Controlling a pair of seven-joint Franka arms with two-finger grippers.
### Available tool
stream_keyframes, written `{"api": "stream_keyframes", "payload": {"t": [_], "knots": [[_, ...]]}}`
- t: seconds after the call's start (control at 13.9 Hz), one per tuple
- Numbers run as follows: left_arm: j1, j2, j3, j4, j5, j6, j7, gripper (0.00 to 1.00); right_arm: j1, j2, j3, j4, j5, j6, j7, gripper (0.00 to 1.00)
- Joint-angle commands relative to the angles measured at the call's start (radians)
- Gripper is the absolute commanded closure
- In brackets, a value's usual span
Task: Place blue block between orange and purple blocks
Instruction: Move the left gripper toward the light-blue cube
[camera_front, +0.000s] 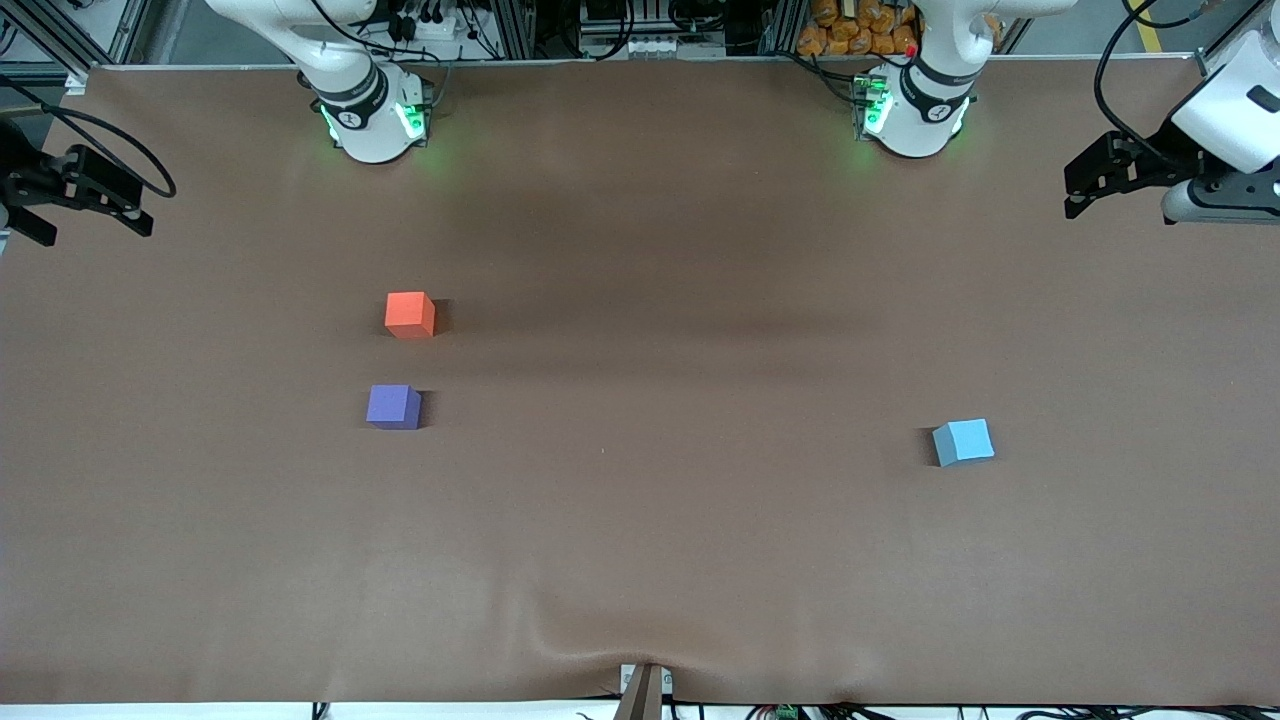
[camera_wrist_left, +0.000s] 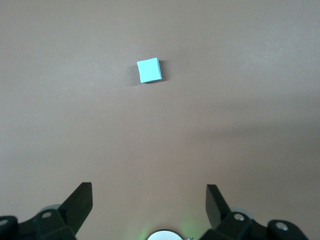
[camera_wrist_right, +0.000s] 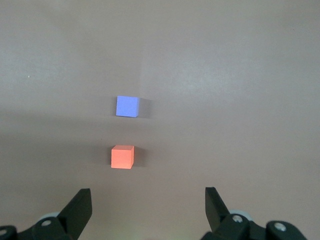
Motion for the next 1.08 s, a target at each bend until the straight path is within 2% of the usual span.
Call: {"api": "stream_keyframes", "payload": {"t": [0.0,0.22,0.43,0.72,1.0], "knots": [[0.018,0.016,-0.003,0.033,-0.019,-0.027,0.022,0.00,-0.026,0.002,0.020,0.005,-0.015,-0.007,-0.011,0.00],[0.015,0.066,-0.003,0.033,-0.019,-0.026,0.013,0.00,-0.024,0.002,0.020,0.005,-0.015,-0.007,-0.011,0.00],[0.011,0.209,-0.002,0.041,-0.010,0.017,-0.005,0.00,-0.024,0.002,0.020,0.005,-0.015,-0.008,-0.011,0.00],[0.020,0.379,0.003,0.036,0.001,0.195,-0.004,0.00,-0.024,0.002,0.020,0.003,-0.014,-0.008,-0.011,0.00],[0.031,0.542,0.003,0.028,0.062,0.388,-0.004,0.00,-0.023,0.002,0.020,0.003,-0.015,-0.008,-0.011,0.00]]}}
